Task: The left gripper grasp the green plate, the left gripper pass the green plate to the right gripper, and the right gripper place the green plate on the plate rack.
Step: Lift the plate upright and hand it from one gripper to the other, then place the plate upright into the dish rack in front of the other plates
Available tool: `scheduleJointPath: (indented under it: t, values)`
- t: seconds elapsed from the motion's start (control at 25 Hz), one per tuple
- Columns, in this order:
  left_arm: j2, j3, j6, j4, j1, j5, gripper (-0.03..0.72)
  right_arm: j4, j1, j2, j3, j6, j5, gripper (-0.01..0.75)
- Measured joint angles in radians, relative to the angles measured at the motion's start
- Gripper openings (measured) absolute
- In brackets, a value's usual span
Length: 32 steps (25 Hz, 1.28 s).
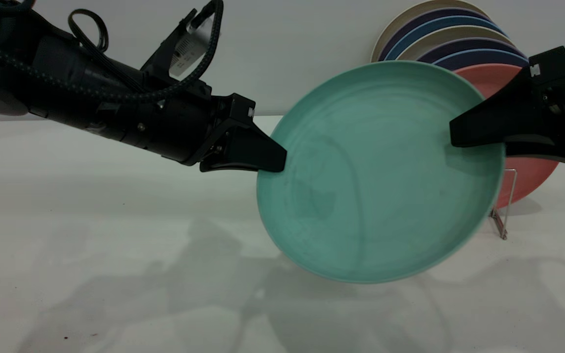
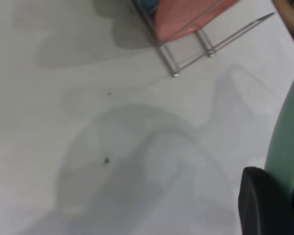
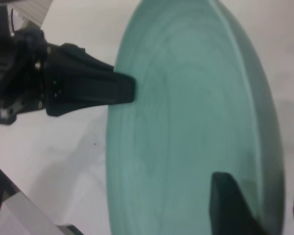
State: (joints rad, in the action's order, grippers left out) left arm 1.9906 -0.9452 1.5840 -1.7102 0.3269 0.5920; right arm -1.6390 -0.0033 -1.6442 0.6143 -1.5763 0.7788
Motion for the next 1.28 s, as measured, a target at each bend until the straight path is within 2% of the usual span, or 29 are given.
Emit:
scheduleJointPath:
  t: [0.16,0.32,0.44,0.52,0.64,0.76,0.92,1.0,1.12,1.28]
  values:
    - [0.0,0.0,0.017,0.0,0.0,0.033,0.014,0.009,0.0,0.0,0.0,0.012,0.006,0.161]
    - [0.0,0.0,0.019,0.0,-0.001,0.061,0.025,0.028,-0.004,0.0,0.0,0.015,-0.029,0.085]
    - [0.0,0.0,0.018,0.001,-0.003,0.094,0.053,0.038,-0.006,0.0,0.0,0.015,-0.046,0.074]
    - [0.0,0.0,0.017,0.001,-0.004,0.128,0.097,0.045,-0.006,0.0,0.0,0.015,-0.068,0.063]
    - [0.0,0.0,0.013,0.002,-0.005,0.19,0.22,0.053,-0.006,0.0,0.0,0.015,-0.079,0.059]
    - [0.0,0.0,-0.007,0.012,-0.014,0.251,0.381,0.056,-0.006,0.0,0.0,0.015,-0.077,0.059]
    - [0.0,0.0,-0.064,0.115,-0.04,0.31,0.525,0.072,-0.006,0.0,0.0,0.015,-0.06,0.059]
    - [0.0,0.0,-0.108,0.196,-0.067,0.338,0.563,0.079,-0.005,0.0,0.0,0.015,-0.053,0.059]
    - [0.0,0.0,-0.169,0.319,-0.128,0.348,0.579,0.076,-0.005,0.0,0.0,0.015,-0.071,0.059]
    - [0.0,0.0,-0.225,0.393,-0.224,0.256,0.582,0.075,-0.005,0.0,0.0,0.015,-0.084,0.059]
